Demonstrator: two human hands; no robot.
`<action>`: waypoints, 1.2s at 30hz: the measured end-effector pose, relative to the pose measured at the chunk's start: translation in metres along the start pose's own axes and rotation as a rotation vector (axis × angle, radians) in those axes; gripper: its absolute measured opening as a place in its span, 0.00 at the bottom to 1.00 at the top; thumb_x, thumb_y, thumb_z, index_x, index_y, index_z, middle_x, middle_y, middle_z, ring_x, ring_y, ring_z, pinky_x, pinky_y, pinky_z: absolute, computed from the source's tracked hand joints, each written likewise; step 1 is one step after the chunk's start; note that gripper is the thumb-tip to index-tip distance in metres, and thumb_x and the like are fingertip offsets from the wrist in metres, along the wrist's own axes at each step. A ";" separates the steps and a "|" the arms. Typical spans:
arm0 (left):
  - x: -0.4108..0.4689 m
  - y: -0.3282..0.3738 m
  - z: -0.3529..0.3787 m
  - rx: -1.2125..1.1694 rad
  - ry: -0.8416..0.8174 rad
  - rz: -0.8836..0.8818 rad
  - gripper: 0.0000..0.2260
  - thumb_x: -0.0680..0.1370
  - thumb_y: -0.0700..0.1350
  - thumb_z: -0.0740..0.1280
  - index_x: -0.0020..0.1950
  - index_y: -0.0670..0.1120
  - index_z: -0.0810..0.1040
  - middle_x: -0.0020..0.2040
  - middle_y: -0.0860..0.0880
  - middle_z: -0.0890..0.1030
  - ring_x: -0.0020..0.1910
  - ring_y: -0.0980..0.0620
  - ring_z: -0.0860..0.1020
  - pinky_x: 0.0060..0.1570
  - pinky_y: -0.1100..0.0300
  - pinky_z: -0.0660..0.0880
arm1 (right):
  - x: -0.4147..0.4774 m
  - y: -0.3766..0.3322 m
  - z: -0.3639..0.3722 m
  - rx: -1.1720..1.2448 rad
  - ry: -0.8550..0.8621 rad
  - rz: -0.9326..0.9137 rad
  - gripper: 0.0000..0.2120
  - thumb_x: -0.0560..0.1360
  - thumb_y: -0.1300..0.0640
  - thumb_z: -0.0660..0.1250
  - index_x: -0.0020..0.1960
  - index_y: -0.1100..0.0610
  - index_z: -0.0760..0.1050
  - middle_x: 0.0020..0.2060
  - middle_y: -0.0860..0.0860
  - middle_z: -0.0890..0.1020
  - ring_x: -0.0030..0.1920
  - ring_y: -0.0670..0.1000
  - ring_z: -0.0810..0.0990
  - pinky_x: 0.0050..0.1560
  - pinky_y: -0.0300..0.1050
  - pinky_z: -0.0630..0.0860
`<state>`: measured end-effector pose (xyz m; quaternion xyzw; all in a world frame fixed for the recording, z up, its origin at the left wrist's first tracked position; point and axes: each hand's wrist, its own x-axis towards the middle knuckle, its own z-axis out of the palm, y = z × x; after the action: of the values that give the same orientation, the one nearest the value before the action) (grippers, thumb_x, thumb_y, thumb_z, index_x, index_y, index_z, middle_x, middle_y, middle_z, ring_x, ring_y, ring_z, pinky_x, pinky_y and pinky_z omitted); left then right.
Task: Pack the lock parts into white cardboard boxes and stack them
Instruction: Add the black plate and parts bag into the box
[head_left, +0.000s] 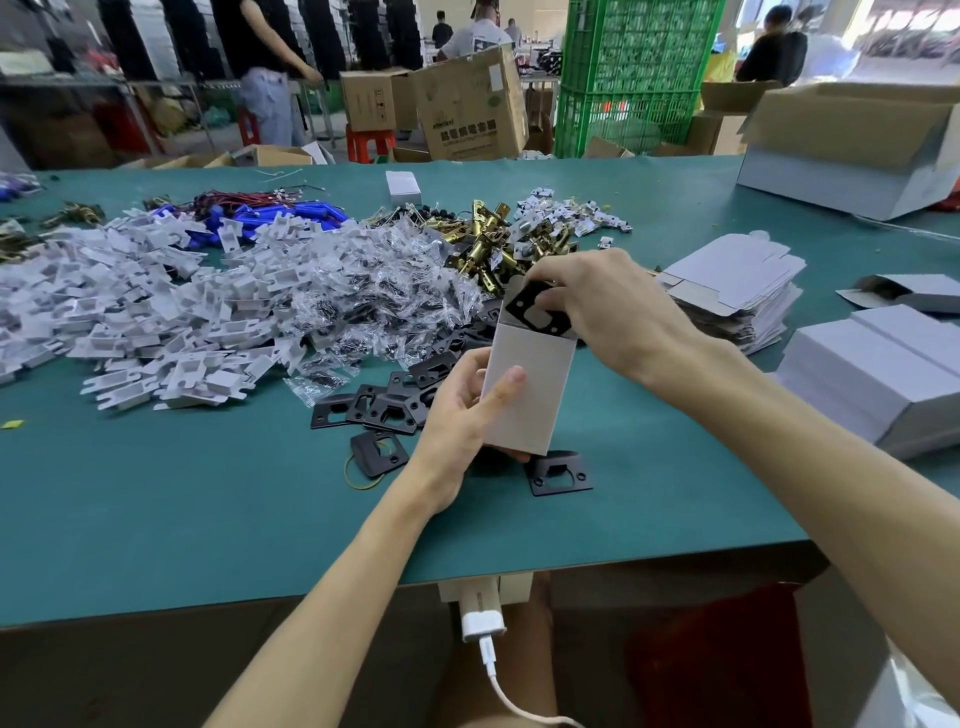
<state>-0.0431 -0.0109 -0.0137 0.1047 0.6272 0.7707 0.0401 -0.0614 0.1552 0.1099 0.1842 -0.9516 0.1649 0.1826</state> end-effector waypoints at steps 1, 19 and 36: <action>0.000 0.000 0.000 0.007 -0.005 0.000 0.14 0.81 0.53 0.71 0.64 0.51 0.77 0.59 0.39 0.82 0.58 0.35 0.82 0.37 0.47 0.83 | 0.000 0.001 0.001 0.024 -0.036 0.012 0.16 0.79 0.69 0.65 0.56 0.51 0.82 0.46 0.49 0.86 0.42 0.46 0.80 0.35 0.41 0.71; 0.000 -0.001 -0.002 -0.007 -0.014 -0.011 0.14 0.81 0.53 0.71 0.64 0.51 0.77 0.57 0.42 0.83 0.52 0.44 0.85 0.34 0.45 0.82 | 0.001 -0.002 0.008 0.069 -0.314 0.024 0.14 0.86 0.59 0.55 0.62 0.51 0.79 0.58 0.49 0.83 0.62 0.55 0.77 0.70 0.60 0.65; 0.000 -0.001 -0.003 -0.008 -0.009 -0.019 0.14 0.82 0.54 0.70 0.64 0.51 0.77 0.57 0.42 0.83 0.53 0.42 0.84 0.36 0.47 0.82 | -0.001 -0.010 0.013 0.160 -0.274 0.019 0.12 0.83 0.47 0.64 0.55 0.53 0.81 0.47 0.47 0.82 0.52 0.52 0.80 0.61 0.58 0.74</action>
<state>-0.0439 -0.0134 -0.0154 0.1021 0.6248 0.7724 0.0506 -0.0603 0.1420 0.1001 0.2102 -0.9531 0.2152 0.0341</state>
